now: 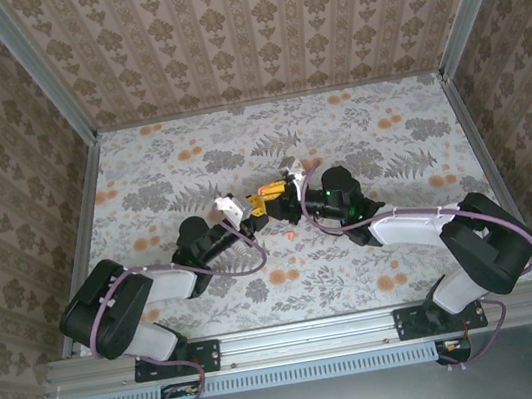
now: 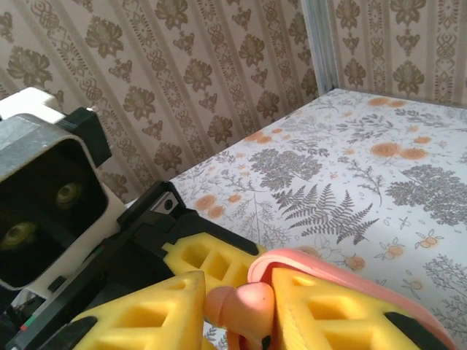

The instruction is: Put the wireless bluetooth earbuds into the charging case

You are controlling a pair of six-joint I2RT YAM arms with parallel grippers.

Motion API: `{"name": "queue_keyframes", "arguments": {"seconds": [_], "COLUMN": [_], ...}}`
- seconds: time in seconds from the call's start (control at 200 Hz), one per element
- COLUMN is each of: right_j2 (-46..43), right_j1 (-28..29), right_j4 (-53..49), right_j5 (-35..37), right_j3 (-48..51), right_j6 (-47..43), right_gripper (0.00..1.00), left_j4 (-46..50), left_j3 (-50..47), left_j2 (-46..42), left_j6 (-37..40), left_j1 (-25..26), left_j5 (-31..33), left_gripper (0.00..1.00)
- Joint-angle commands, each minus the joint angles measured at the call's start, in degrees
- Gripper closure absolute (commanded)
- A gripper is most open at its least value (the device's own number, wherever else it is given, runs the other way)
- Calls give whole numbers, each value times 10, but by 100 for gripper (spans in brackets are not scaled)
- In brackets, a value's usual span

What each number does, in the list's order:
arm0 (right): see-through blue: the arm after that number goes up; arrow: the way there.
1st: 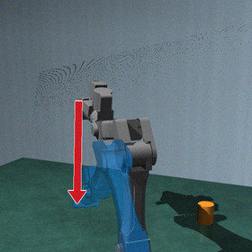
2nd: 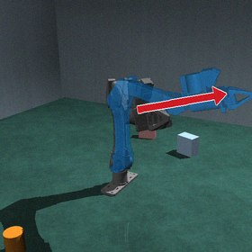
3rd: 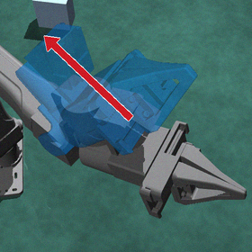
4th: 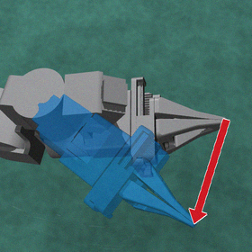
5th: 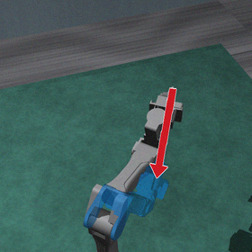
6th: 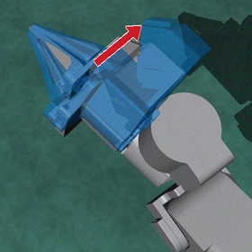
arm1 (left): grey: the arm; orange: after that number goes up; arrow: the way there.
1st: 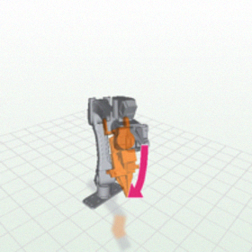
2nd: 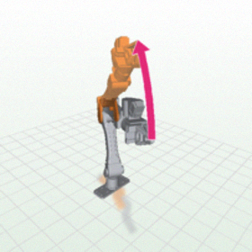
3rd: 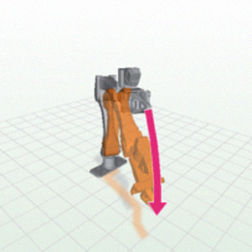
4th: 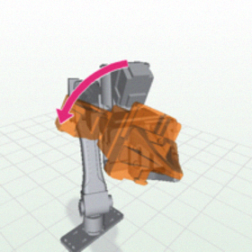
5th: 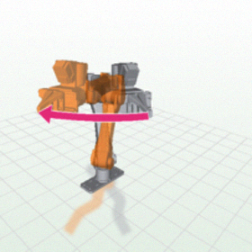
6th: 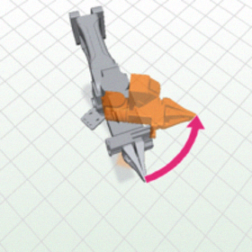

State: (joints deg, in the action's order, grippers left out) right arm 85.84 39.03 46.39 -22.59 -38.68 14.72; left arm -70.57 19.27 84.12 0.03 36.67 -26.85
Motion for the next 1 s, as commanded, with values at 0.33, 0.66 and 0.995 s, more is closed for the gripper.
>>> {"name": "queue_keyframes", "arguments": {"seconds": [0.33, 0.66, 0.995], "right_j2": [-39, -57, -127], "right_j1": [7, 7, 7], "right_j4": [-48, -64, -291], "right_j5": [13, 25, 111], "right_j3": [-18, -23, -83], "right_j6": [16, 28, 173], "right_gripper": [47, 43, 47], "left_j4": [-7, 4, 49], "left_j3": [3, -2, -17], "left_j2": [-14, -18, -41], "left_j6": [9, 18, 71], "left_j1": [0, 0, 1], "left_j5": [7, 27, 83], "left_gripper": [95, 95, 95]}}
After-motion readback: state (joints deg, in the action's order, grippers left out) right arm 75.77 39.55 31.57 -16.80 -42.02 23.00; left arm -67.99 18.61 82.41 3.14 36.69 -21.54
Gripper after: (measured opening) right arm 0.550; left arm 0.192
